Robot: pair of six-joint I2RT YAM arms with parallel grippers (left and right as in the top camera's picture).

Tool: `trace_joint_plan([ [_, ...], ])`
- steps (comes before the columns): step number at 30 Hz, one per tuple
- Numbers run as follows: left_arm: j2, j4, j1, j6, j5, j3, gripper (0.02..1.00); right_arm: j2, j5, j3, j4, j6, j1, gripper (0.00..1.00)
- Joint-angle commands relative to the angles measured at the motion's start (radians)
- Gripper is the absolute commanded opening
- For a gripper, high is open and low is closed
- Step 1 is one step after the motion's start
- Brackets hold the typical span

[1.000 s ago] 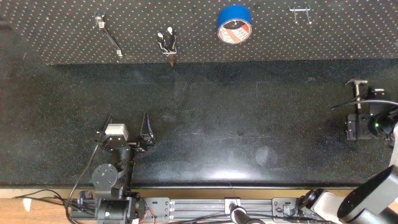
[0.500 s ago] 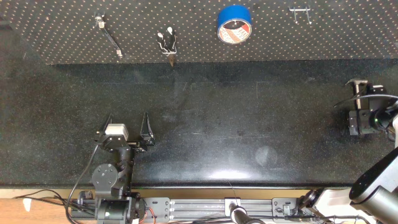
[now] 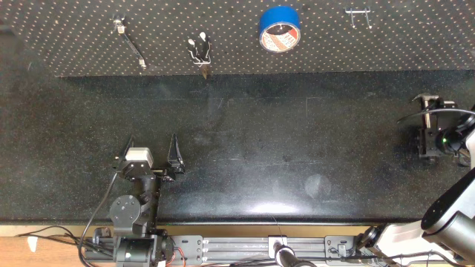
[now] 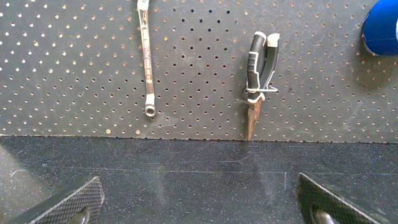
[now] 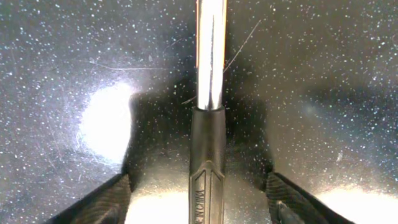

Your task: Place Tools Onto Pegboard

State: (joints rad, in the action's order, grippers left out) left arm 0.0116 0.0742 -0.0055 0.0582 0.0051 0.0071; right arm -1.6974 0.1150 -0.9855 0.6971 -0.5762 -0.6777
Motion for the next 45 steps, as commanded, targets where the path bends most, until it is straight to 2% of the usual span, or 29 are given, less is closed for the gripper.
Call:
trace_joint_plan([
  [1,-0.008,0.008,-0.002,0.013,0.007,-0.002,0.996,-0.014,0.010,0.003,-0.001,0.003,0.005,0.373],
  [3,-0.008,0.008,-0.002,0.013,0.007,-0.002,0.996,-0.014,0.010,0.003,0.000,-0.002,0.005,0.264],
  [5,-0.008,0.008,-0.002,0.013,0.007,-0.002,0.996,-0.014,0.010,0.003,0.000,-0.005,0.005,0.246],
  [9,-0.008,0.008,-0.002,0.013,0.007,-0.002,0.996,-0.014,0.010,0.003,0.000,-0.005,0.005,0.130],
  [14,-0.008,0.008,-0.002,0.013,0.007,-0.002,0.996,-0.014,0.010,0.003,0.000,-0.005,0.005,0.082],
  [24,-0.008,0.008,-0.002,0.013,0.007,-0.002,0.996,-0.013,0.010,0.003,0.000,-0.003,0.005,0.075],
  [26,-0.008,0.008,-0.002,0.013,0.007,-0.002,0.996,0.017,0.010,0.003,0.000,0.022,0.005,0.073],
  [29,-0.008,0.008,-0.002,0.013,0.007,-0.002,0.996,0.162,0.014,0.003,0.002,0.124,0.005,0.073],
  [32,-0.008,0.008,-0.002,0.013,0.007,-0.002,0.998,0.311,0.183,0.003,0.023,0.132,0.006,0.073],
  [33,-0.008,0.008,-0.002,0.013,0.007,-0.002,0.993,0.382,0.212,0.003,0.026,0.174,0.028,0.073],
  [35,-0.008,0.008,-0.002,0.013,0.007,-0.002,0.998,0.476,0.212,0.003,0.012,0.275,0.126,0.075],
  [40,-0.008,0.008,-0.002,0.013,0.007,-0.002,0.996,0.576,0.211,0.003,-0.169,0.536,0.444,0.073],
  [45,-0.008,0.008,-0.002,0.013,0.007,-0.002,0.996,0.595,0.211,0.003,-0.316,0.605,0.571,0.075],
])
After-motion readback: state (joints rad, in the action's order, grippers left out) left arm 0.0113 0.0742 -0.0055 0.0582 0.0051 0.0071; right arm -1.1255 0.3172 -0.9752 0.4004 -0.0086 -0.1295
